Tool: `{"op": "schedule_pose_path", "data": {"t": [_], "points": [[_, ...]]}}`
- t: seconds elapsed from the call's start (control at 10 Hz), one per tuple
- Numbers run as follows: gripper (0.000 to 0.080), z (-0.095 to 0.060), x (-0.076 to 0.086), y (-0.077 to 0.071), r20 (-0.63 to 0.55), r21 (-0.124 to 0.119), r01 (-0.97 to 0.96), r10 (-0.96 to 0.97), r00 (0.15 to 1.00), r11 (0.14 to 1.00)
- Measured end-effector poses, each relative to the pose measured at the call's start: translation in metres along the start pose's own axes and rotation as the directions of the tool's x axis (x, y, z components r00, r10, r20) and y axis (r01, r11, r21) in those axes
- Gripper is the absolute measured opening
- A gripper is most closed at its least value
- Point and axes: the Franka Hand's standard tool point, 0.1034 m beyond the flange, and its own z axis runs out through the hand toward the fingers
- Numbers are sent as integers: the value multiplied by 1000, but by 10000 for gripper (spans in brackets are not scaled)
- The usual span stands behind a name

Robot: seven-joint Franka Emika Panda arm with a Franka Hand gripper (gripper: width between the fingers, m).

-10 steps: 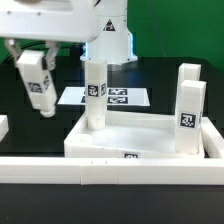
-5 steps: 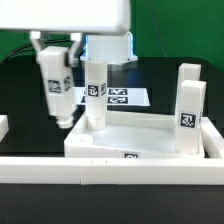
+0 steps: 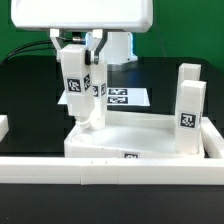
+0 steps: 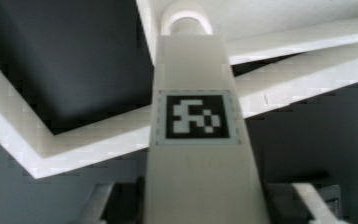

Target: Assemble desk

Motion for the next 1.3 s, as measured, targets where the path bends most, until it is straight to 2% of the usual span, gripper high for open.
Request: {"op": "schedule_pose_path", "data": {"t": [0.3, 0.7, 0.8, 0.9, 1.0, 1.3], "points": [[289, 8, 13, -1, -11, -12, 83, -83, 997, 997], [289, 11, 13, -1, -39, -19, 92, -93, 995, 996], [289, 11, 14, -1, -57, -20, 93, -94, 994, 996], [289, 9, 16, -1, -143, -27, 98, -101, 985, 995], [289, 12, 7, 1, -131, -29, 99, -102, 986, 995], [289, 13, 4, -2, -124, -27, 104, -106, 987, 994]]}}
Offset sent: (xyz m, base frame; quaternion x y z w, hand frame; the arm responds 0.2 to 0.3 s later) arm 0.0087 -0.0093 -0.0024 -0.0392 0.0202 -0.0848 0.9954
